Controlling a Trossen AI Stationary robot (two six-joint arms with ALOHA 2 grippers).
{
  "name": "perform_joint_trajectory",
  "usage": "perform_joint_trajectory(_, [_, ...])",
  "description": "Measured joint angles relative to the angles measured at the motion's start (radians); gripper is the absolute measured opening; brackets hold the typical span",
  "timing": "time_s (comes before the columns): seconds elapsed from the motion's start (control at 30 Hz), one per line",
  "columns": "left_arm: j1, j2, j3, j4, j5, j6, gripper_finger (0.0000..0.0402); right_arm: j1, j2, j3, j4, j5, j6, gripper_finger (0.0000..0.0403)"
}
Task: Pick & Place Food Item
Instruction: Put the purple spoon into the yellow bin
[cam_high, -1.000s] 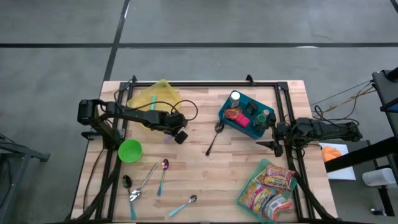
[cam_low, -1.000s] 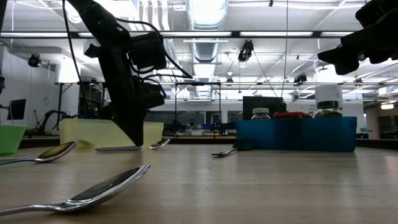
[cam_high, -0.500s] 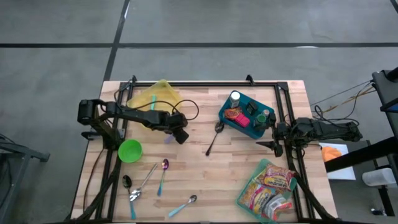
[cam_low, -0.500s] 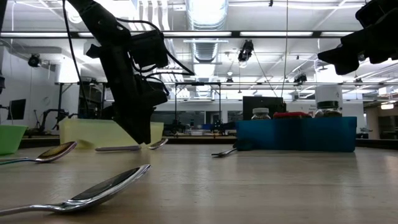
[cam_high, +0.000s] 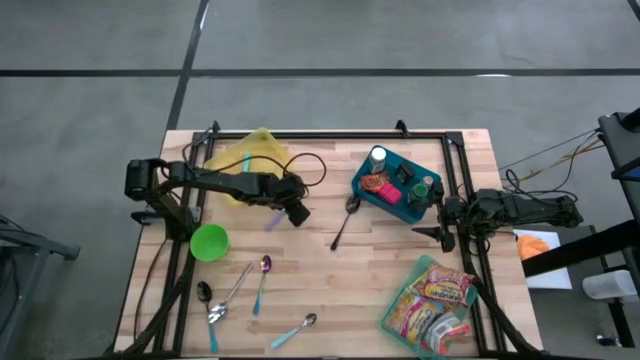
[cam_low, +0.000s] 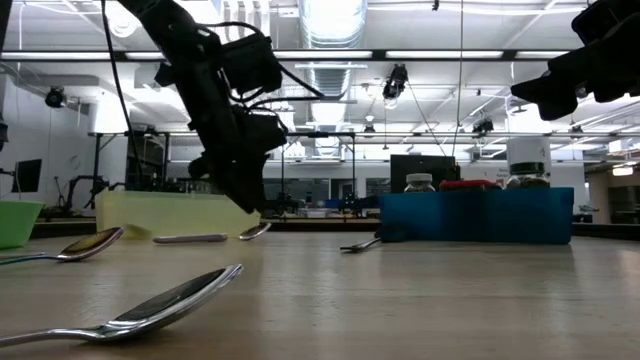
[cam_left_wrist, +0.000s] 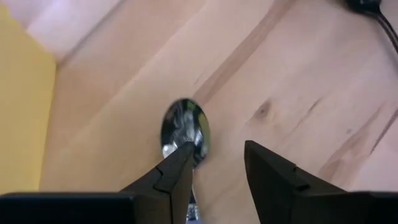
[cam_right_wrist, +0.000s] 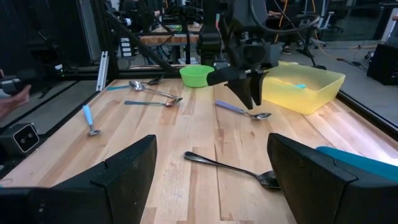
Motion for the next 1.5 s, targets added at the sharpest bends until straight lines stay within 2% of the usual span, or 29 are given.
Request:
perform_joint_trajectory(0.2, [0.009,0.002,0.001,-0.021,-0.020,-0.016,0.0152,0.000,0.000,0.000,0.000,0.000,-0.002,0.0303])
perform_joint_trajectory(0.47, [0.012,0.076,0.000,-0.026,-0.020,-0.034,0.0196,0.000,0.000,0.000,0.000,0.000,0.000,0.0303])
perform_joint_trajectory(0.6, [0.011,0.116,0.003,-0.029,-0.016,-0.067,0.0198,0.000,0.000,0.000,0.000,0.000,-0.001,0.0303])
perform_joint_trajectory(1.17, [-0.009,0.106,0.003,-0.081,0.013,-0.102,0.0197,0.000,0.000,0.000,0.000,0.000,0.000,0.0303])
perform_joint_trajectory(1.3, [-0.015,0.106,0.003,-0.083,0.011,-0.102,0.0172,0.000,0.000,0.000,0.000,0.000,0.000,0.0303])
perform_joint_trajectory(1.5, [-0.017,0.106,0.003,-0.083,0.011,-0.102,0.0091,0.000,0.000,0.000,0.000,0.000,0.000,0.0303])
